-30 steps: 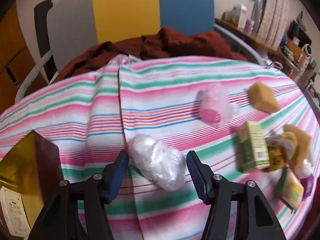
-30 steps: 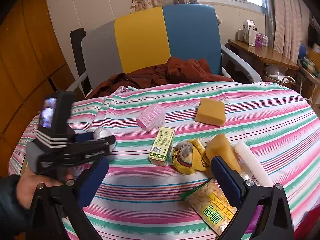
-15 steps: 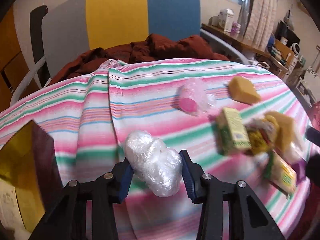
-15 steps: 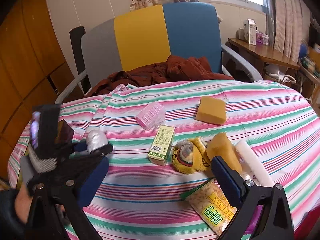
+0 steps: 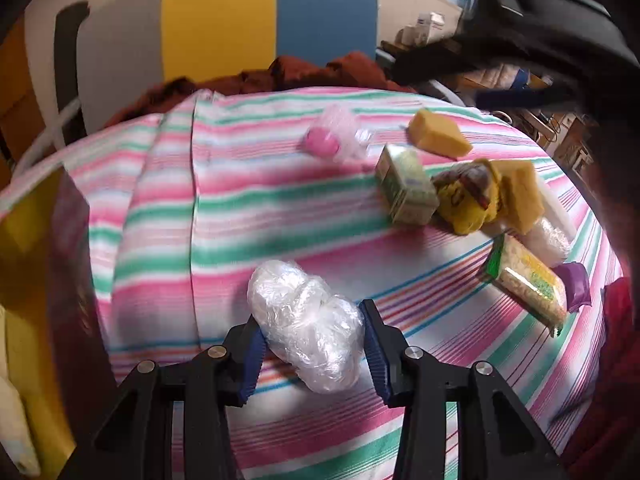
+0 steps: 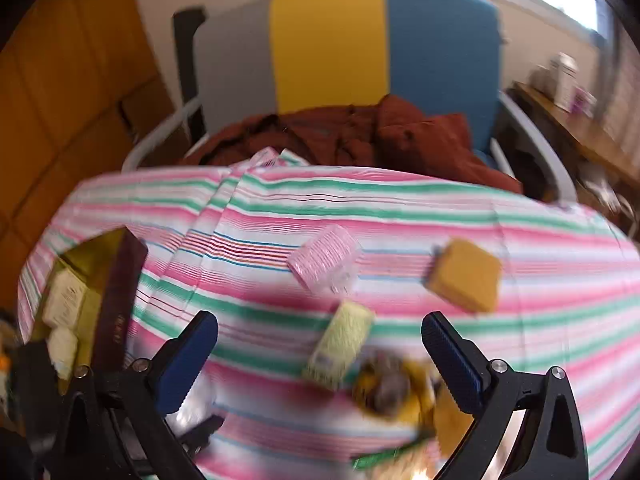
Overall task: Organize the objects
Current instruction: 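Grasp the plastic-wrapped bundle with the left tool while the right tool grasps the pink roller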
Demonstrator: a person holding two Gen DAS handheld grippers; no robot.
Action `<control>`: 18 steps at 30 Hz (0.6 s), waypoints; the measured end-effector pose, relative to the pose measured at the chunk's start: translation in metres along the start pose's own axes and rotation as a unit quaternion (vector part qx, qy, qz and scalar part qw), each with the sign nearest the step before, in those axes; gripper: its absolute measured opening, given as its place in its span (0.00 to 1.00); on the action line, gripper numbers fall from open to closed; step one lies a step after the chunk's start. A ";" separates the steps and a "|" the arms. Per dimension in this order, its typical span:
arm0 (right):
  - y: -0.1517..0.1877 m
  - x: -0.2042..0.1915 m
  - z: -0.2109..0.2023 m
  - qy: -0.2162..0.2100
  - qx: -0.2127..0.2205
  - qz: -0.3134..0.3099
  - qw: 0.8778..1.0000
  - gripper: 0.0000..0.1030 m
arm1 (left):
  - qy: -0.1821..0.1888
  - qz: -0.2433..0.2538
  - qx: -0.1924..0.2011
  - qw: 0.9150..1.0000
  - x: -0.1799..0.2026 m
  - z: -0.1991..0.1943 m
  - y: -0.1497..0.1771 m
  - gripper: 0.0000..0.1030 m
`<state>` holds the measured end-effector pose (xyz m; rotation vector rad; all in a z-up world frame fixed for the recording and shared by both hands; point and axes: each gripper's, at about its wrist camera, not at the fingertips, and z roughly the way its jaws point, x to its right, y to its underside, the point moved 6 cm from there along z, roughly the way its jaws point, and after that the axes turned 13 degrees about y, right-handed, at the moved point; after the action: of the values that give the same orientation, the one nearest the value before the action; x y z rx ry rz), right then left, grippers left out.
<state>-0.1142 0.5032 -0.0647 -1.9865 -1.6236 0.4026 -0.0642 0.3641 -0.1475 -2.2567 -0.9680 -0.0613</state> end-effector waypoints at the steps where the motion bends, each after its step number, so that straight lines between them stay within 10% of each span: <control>1: -0.005 -0.003 0.008 0.002 -0.007 -0.014 1.000 0.99 | 0.001 0.001 0.004 1.000 -0.001 0.000 0.001 0.43; 13: -0.037 -0.027 0.117 0.017 -0.101 -0.132 0.986 0.99 | 0.025 -0.004 0.024 0.999 -0.004 0.000 0.001 0.43; 16: -0.034 -0.029 0.122 0.005 -0.114 -0.131 0.985 0.70 | 0.032 -0.010 0.027 0.999 -0.006 0.001 0.000 0.43; 18: -0.029 -0.032 0.120 0.002 -0.113 -0.130 0.985 0.71 | 0.034 -0.012 0.028 0.999 -0.006 0.001 0.001 0.43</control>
<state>-0.2100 0.5023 -0.1482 -1.8942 -1.9683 0.1181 -0.0680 0.3606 -0.1504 -2.1777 -0.9489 -0.1185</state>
